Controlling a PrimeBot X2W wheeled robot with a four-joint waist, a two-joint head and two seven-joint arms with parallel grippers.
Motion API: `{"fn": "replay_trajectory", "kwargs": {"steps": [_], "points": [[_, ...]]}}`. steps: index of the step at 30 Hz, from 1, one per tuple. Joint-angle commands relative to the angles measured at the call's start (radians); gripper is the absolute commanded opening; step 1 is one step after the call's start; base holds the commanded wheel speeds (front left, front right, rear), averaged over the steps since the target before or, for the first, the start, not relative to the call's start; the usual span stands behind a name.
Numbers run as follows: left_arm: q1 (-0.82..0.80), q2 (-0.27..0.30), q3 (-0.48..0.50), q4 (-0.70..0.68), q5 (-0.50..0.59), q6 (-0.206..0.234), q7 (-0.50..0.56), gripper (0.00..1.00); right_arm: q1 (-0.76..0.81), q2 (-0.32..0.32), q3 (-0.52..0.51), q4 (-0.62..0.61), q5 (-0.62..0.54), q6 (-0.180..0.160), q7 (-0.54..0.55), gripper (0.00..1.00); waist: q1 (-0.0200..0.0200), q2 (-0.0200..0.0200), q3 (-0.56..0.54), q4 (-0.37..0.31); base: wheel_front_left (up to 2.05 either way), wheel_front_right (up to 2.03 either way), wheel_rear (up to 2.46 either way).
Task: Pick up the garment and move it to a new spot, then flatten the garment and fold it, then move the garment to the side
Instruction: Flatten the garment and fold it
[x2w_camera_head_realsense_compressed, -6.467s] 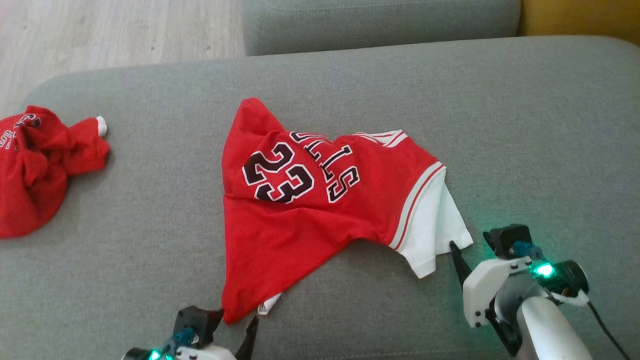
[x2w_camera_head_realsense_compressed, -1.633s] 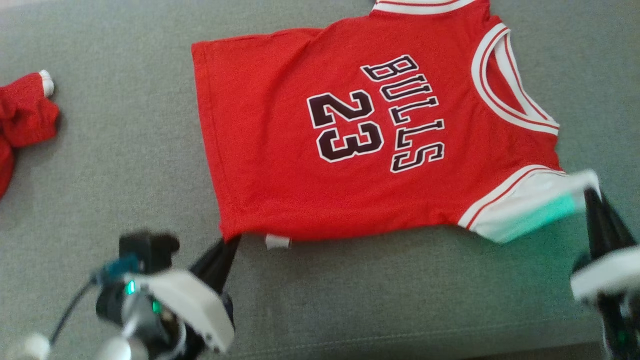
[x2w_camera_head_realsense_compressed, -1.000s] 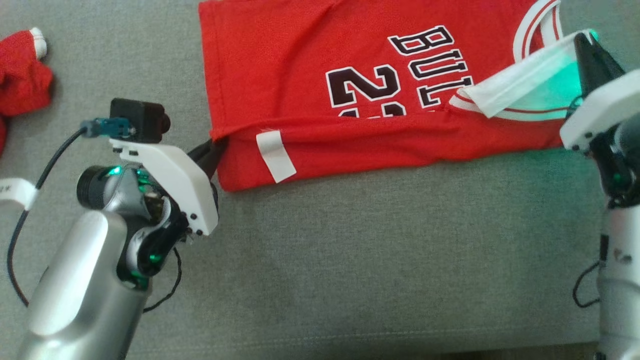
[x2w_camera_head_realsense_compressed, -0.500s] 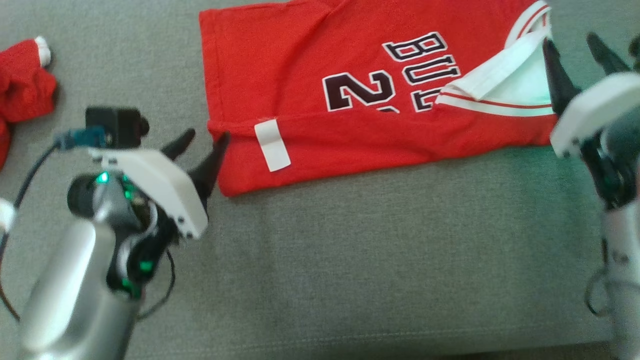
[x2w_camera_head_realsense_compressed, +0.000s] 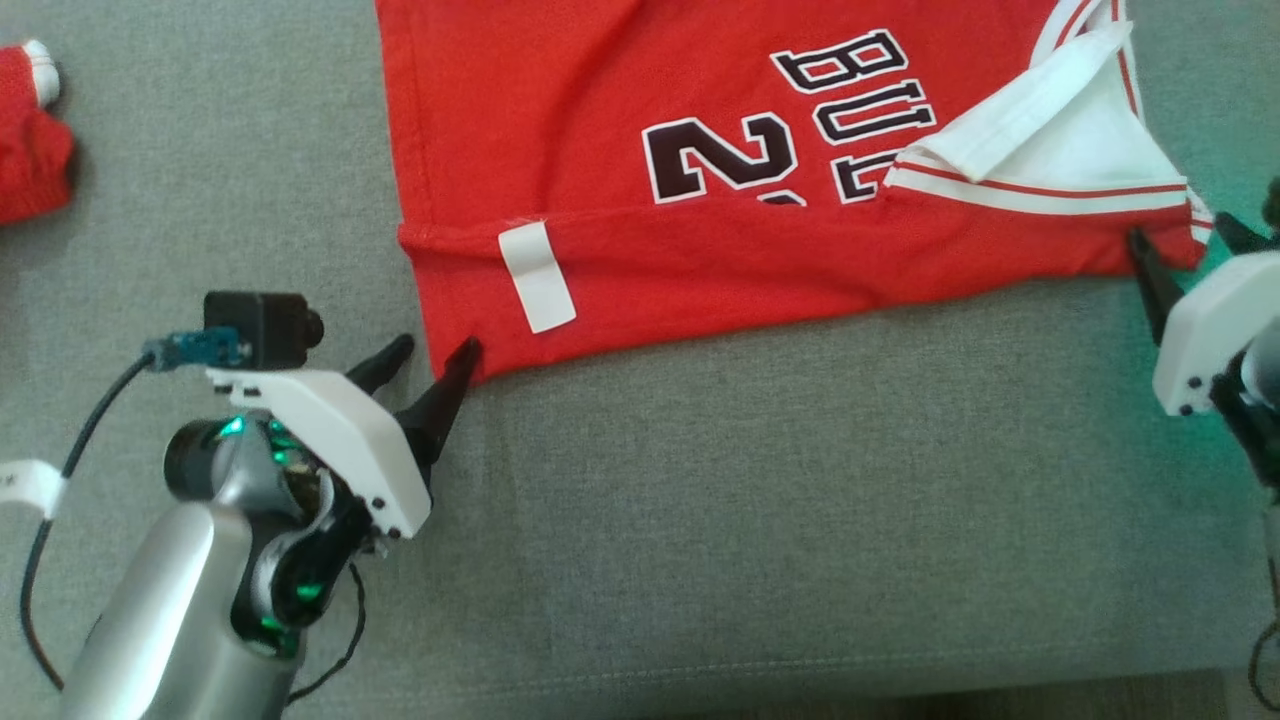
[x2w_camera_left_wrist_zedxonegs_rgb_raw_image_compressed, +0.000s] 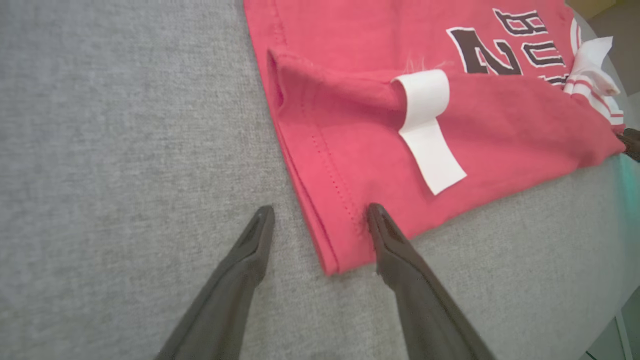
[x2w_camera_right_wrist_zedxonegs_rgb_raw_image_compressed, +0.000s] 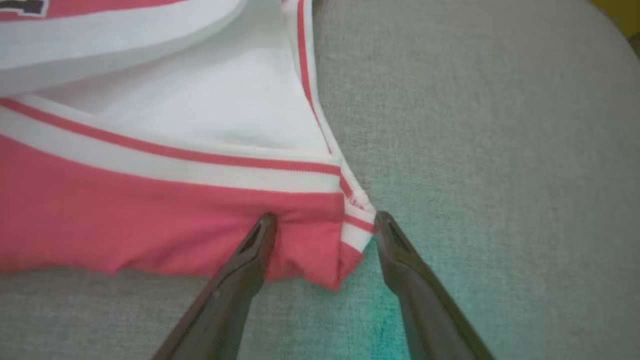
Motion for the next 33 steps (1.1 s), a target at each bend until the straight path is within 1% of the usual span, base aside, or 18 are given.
{"fn": "replay_trajectory", "kwargs": {"steps": [1, 6, 10, 11, 12, 13, 14, 17, 19, 20, 24, 28, 31, 33], "points": [[-0.032, 0.009, 0.035, -0.008, -0.011, -0.004, 0.003, 1.0, -0.028, -0.019, 0.024, -0.023, 0.015, -0.001, 0.02, 1.0, 0.0, 0.0, 0.004, 0.003, 0.0, 0.0, 0.0], [-0.044, 0.006, 0.023, 0.019, -0.017, -0.011, 0.015, 1.0, -0.038, -0.023, 0.045, -0.014, 0.046, -0.001, 0.047, 1.0, 0.0, 0.0, 0.006, 0.006, 0.0, 0.0, 0.0], [-0.042, 0.017, 0.003, 0.036, -0.019, -0.025, 0.041, 1.0, -0.035, -0.03, 0.073, -0.013, 0.089, -0.001, 0.1, 1.0, 0.0, 0.0, 0.008, 0.003, 0.0, 0.0, 0.0], [-0.04, 0.02, -0.005, 0.038, -0.022, -0.031, 0.053, 0.96, -0.032, -0.036, 0.085, -0.011, 0.1, -0.001, 0.119, 1.0, 0.0, 0.0, 0.008, 0.002, 0.0, 0.0, 0.0], [-0.04, 0.022, -0.012, 0.037, -0.024, -0.038, 0.06, 0.18, -0.028, -0.04, 0.093, -0.007, 0.115, -0.001, 0.139, 1.0, 0.0, 0.0, 0.007, 0.001, 0.0, 0.0, 0.0], [-0.04, 0.022, -0.018, 0.035, -0.027, -0.044, 0.065, 0.0, -0.027, -0.045, 0.099, -0.005, 0.13, -0.001, 0.156, 0.78, 0.0, 0.0, 0.006, 0.001, 0.0, 0.0, 0.0], [-0.04, 0.026, -0.027, 0.034, -0.028, -0.054, 0.074, 0.0, -0.027, -0.046, 0.1, -0.005, 0.147, -0.001, 0.167, 0.0, 0.0, 0.0, 0.005, 0.001, 0.0, 0.0, 0.0], [-0.041, 0.032, -0.026, 0.031, -0.039, -0.063, 0.081, 0.0, -0.029, -0.045, 0.081, -0.007, 0.19, -0.001, 0.181, 0.0, 0.0, 0.0, -0.006, 0.0, 0.0, 0.0, 0.0], [-0.039, 0.05, -0.019, 0.023, -0.047, -0.071, 0.092, 0.0, -0.026, -0.047, 0.066, -0.016, 0.219, -0.001, 0.194, 0.0, 0.0, 0.0, -0.019, 0.0, 0.0, 0.0, 0.0], [-0.031, 0.074, -0.008, 0.004, -0.064, -0.082, 0.109, 0.0, -0.012, -0.062, 0.051, -0.037, 0.256, -0.001, 0.217, 0.0, 0.0, 0.0, -0.034, 0.0, 0.0, 0.0, 0.0], [0.008, 0.134, 0.015, -0.06, -0.11, -0.104, 0.165, 0.0, 0.051, -0.128, 0.015, -0.114, 0.34, -0.001, 0.308, 0.0, 0.0, 0.0, -0.058, 0.002, 0.0, 0.0, 0.0], [0.071, 0.191, 0.037, -0.135, -0.151, -0.11, 0.211, 0.0, 0.164, -0.205, -0.032, -0.232, 0.402, -0.001, 0.423, 0.0, 0.0, 0.0, -0.068, 0.004, 0.0, 0.0, 0.0], [0.133, 0.215, 0.037, -0.179, -0.173, -0.111, 0.234, 0.0, 0.26, -0.238, -0.061, -0.316, 0.437, -0.001, 0.496, 0.0, 0.0, 0.0, -0.066, 0.004, 0.0, 0.0, 0.0], [0.171, 0.218, 0.037, -0.196, -0.178, -0.105, 0.229, 0.0, 0.313, -0.25, -0.073, -0.36, 0.447, -0.001, 0.521, 0.0, 0.0, 0.0, -0.06, 0.003, 0.0, 0.0, 0.0]]}}
